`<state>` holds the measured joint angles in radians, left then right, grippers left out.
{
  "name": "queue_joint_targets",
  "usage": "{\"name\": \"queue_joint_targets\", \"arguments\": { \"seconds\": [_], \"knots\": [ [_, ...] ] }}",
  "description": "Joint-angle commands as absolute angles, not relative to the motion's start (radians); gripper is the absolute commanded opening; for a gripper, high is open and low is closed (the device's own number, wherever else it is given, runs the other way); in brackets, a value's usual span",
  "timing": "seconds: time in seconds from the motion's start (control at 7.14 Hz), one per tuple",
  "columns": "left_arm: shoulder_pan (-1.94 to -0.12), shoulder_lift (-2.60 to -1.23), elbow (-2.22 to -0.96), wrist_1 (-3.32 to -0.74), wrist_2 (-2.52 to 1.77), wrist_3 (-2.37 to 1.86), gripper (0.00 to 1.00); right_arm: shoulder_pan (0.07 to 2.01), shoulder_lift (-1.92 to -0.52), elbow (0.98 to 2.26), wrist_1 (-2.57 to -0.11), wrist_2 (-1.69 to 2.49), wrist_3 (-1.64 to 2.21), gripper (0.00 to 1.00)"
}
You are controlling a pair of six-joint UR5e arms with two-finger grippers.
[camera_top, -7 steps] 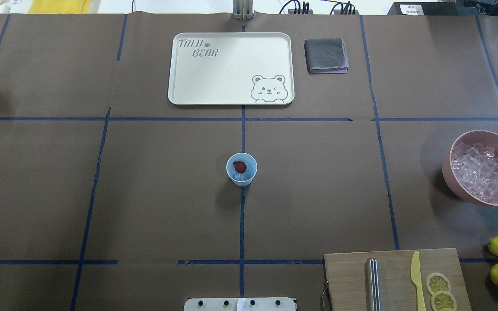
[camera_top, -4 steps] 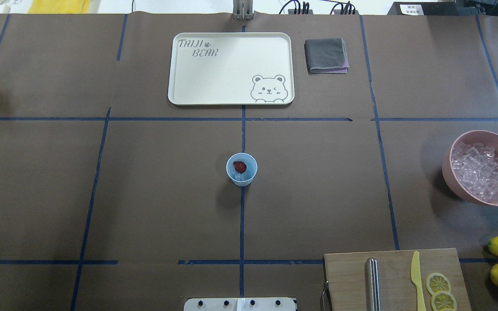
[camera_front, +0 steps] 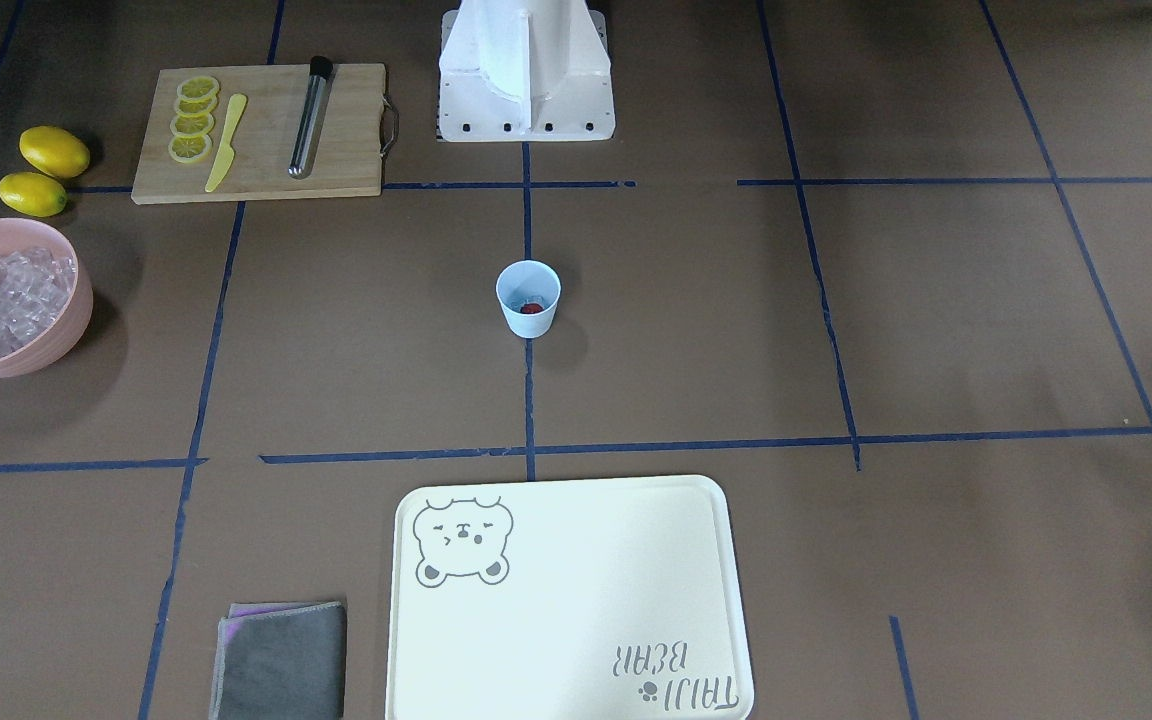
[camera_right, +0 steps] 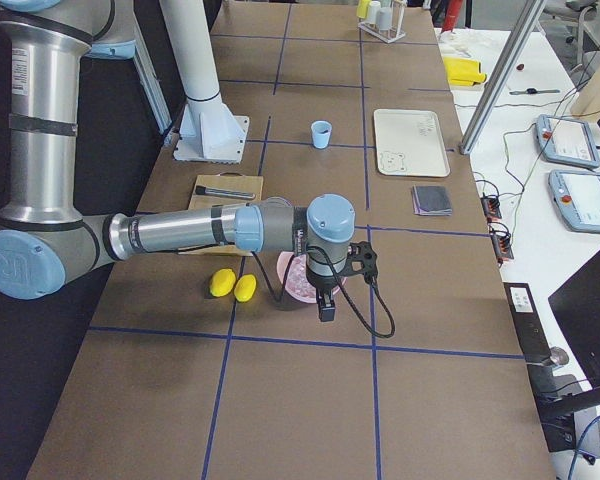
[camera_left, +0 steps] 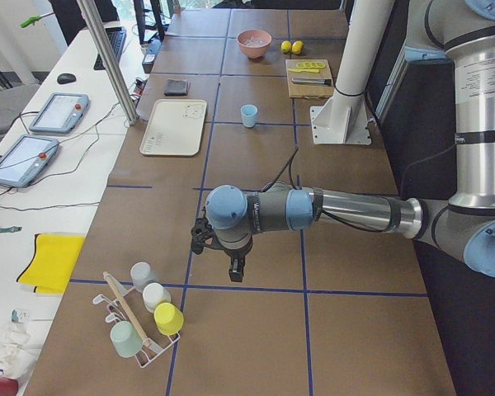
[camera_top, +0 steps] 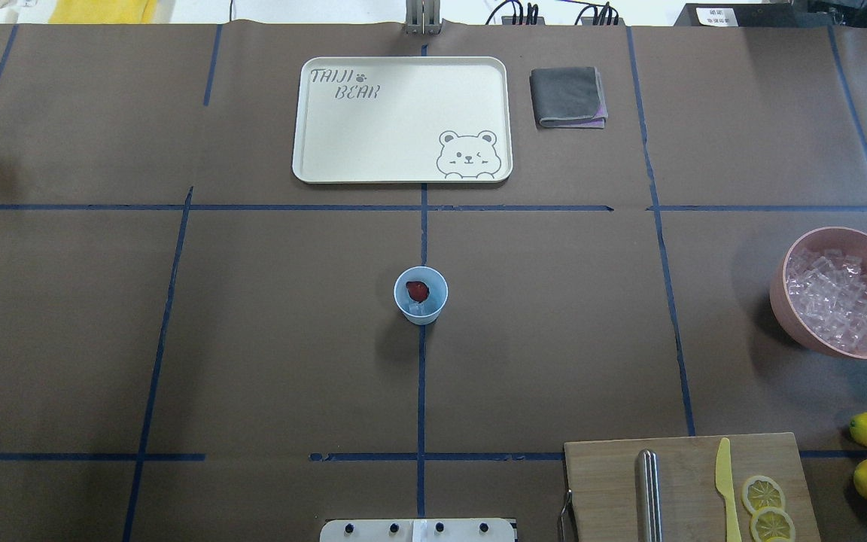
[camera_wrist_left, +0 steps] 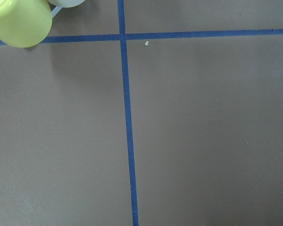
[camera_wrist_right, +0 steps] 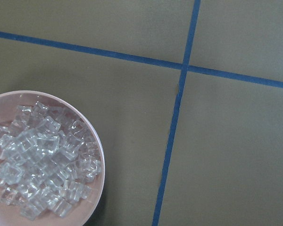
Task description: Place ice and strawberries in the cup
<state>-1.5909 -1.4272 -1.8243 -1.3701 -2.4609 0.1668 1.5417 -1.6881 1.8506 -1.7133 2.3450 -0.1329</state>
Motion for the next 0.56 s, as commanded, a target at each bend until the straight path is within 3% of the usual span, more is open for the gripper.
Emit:
{"name": "queue_joint_targets", "arguments": {
  "seconds": [0.0, 0.42],
  "knots": [
    [-1.591, -1.439, -1.830, -1.396, -2.351, 0.161, 1.00, 1.542, -1.686, 1.850, -1.713, 2.350, -0.127, 1.00],
    [-1.591, -1.422, -1.844, -1.387, -2.341, 0.166, 1.00, 1.540, -1.677, 1.850, -1.715, 2.350, -0.121, 1.00]
  ]
}}
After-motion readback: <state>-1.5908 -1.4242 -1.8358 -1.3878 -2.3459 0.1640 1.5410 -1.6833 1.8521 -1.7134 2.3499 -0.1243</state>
